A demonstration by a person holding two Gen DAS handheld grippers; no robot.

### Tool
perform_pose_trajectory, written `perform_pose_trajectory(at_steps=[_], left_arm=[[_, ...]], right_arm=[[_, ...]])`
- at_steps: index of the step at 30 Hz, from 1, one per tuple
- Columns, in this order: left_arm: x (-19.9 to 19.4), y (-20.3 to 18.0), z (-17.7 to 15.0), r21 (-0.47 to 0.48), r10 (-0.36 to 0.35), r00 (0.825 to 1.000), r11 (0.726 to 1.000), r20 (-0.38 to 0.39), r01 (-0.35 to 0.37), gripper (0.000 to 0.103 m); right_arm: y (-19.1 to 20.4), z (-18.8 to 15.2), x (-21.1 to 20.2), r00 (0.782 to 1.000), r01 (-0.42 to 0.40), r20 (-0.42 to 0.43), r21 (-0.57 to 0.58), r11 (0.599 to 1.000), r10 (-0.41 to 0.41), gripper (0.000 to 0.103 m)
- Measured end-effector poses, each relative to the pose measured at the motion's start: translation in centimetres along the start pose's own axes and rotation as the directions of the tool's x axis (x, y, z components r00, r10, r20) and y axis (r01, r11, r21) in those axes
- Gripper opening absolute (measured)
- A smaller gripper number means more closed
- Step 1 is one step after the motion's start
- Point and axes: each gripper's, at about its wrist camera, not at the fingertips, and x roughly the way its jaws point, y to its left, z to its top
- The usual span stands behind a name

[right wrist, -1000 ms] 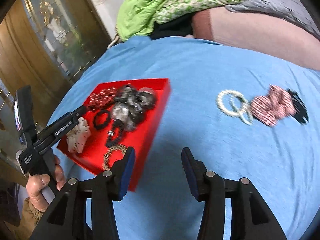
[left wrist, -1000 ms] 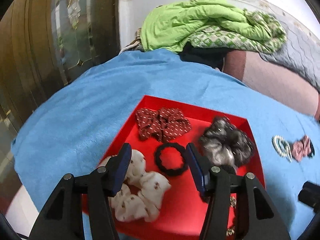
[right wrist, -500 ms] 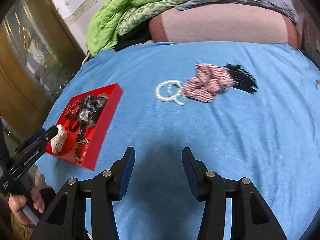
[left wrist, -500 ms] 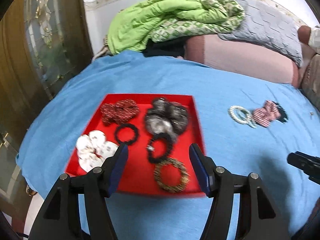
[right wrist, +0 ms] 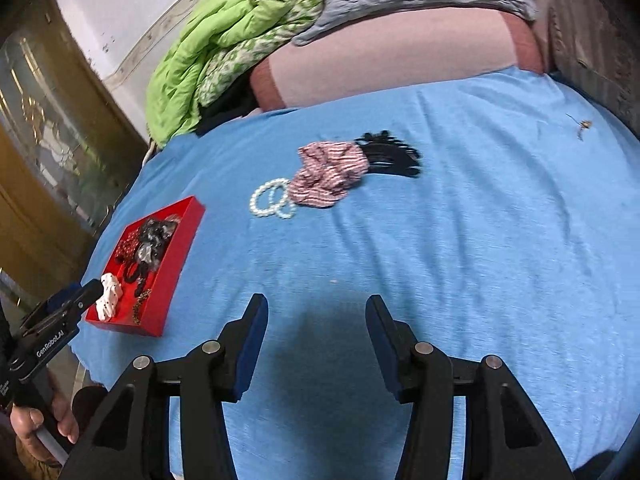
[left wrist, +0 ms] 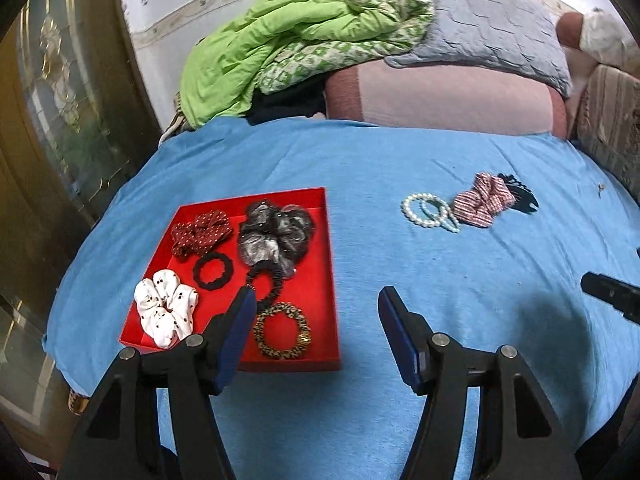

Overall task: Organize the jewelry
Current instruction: 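Move both open tools to the pearl bracelet and red plaid scrunchie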

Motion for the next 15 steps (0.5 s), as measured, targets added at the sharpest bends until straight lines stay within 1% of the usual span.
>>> perform_pose_trajectory(at_steps=[2, 10, 15], left_arm=[[-0.3, -0.7, 0.0, 0.019, 0.002, 1.0, 1.0, 0.003, -0.002, 0.062], [-0.4, -2.6, 0.0, 0.067, -0.001, 1.0, 0.998, 0.0, 0.001, 0.063], [0.0, -2.9, 0.2, 0.073, -0.01, 1.0, 0.997, -0.013, 0.011, 0.063]], right_arm=[[-0.8, 0.0, -0.5, 1.0, 0.007, 0.01, 0.012, 1.0, -0.007, 0.061], [-3.4, -0.1, -1.1, 1.0, 0.016, 0.017, 0.066, 0.998, -0.017, 0.062], [-4.4, -0.2, -1.0, 0.999, 0.027, 0.015, 0.077, 0.997, -0.028, 0.062]])
